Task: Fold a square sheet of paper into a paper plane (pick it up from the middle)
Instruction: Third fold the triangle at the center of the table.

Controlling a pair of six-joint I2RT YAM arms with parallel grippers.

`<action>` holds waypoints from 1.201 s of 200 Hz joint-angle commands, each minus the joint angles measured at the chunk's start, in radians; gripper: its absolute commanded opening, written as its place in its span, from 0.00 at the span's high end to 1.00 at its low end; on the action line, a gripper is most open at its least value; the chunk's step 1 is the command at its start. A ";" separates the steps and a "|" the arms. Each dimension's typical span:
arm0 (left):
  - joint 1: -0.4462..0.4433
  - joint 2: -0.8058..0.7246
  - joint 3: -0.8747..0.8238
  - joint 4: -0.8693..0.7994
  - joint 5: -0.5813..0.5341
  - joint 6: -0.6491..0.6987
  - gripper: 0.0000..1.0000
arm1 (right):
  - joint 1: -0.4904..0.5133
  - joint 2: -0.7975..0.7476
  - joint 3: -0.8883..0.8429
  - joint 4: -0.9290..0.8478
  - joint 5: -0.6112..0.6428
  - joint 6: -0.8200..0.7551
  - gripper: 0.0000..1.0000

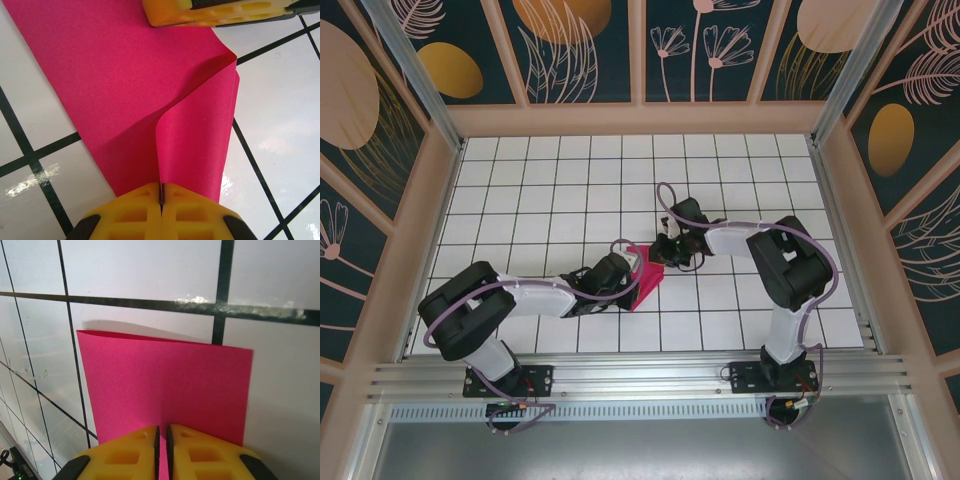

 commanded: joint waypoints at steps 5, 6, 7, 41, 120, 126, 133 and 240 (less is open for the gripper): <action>0.003 0.014 -0.013 -0.004 -0.006 -0.018 0.97 | -0.001 -0.092 -0.026 -0.021 0.040 0.017 0.82; 0.003 0.013 -0.014 -0.002 -0.004 -0.018 0.97 | -0.001 -0.096 -0.026 -0.021 0.043 0.018 0.82; 0.004 0.013 -0.014 0.000 -0.004 -0.018 0.97 | -0.002 -0.099 -0.026 -0.021 0.044 0.018 0.81; 0.004 0.012 -0.008 0.004 0.015 -0.008 0.98 | -0.011 -0.129 -0.034 0.008 -0.001 0.023 0.82; 0.005 -0.024 -0.008 -0.015 -0.004 -0.004 0.98 | 0.011 0.045 0.031 -0.041 0.020 0.001 0.88; 0.005 -0.028 -0.008 -0.014 -0.006 -0.005 0.98 | 0.012 0.049 0.031 -0.049 0.034 0.001 0.88; 0.004 -0.033 -0.008 -0.018 -0.010 -0.005 0.98 | 0.015 0.052 0.028 -0.052 0.046 0.001 0.89; 0.004 -0.008 -0.011 -0.008 -0.006 -0.019 0.98 | 0.015 0.050 0.012 -0.074 0.090 0.000 0.89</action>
